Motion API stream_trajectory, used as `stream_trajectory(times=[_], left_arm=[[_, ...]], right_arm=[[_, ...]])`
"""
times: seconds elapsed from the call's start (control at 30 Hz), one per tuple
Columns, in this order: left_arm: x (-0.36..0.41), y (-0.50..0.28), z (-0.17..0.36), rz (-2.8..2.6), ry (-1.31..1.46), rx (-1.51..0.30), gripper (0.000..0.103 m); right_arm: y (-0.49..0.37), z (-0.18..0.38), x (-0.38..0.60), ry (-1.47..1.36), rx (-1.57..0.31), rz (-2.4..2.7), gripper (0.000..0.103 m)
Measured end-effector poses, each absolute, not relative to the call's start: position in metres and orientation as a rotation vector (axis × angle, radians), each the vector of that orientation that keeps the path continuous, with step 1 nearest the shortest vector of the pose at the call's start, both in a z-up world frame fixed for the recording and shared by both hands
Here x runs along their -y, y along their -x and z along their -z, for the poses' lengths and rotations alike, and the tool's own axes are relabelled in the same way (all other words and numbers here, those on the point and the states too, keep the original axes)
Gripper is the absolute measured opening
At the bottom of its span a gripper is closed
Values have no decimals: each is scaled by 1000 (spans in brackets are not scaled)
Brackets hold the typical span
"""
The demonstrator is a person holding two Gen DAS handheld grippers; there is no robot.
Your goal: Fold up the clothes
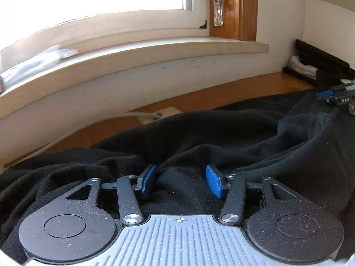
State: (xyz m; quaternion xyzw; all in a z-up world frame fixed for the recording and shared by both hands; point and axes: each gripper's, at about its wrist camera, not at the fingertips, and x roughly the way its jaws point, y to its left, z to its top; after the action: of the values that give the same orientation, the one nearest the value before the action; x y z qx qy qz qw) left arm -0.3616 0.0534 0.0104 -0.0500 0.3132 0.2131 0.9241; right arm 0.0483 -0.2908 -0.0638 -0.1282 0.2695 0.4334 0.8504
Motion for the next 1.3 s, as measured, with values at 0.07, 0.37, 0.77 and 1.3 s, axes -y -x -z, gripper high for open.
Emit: stream_trajectory(times=[0.07, 0.37, 0.77, 1.3], left_arm=[[-48, 367, -11, -450, 90, -644, 55], [-48, 324, -49, -440, -16, -608, 62], [-35, 158, -34, -76, -58, -837, 41], [-25, 151, -24, -123, -165, -770, 3]], right_arm=[[-44, 63, 287, 280, -565, -931, 55], [-42, 61, 287, 279, -565, -938, 56], [-44, 49, 321, 89, -461, -822, 56], [-54, 48, 337, -3, -462, -846, 56]])
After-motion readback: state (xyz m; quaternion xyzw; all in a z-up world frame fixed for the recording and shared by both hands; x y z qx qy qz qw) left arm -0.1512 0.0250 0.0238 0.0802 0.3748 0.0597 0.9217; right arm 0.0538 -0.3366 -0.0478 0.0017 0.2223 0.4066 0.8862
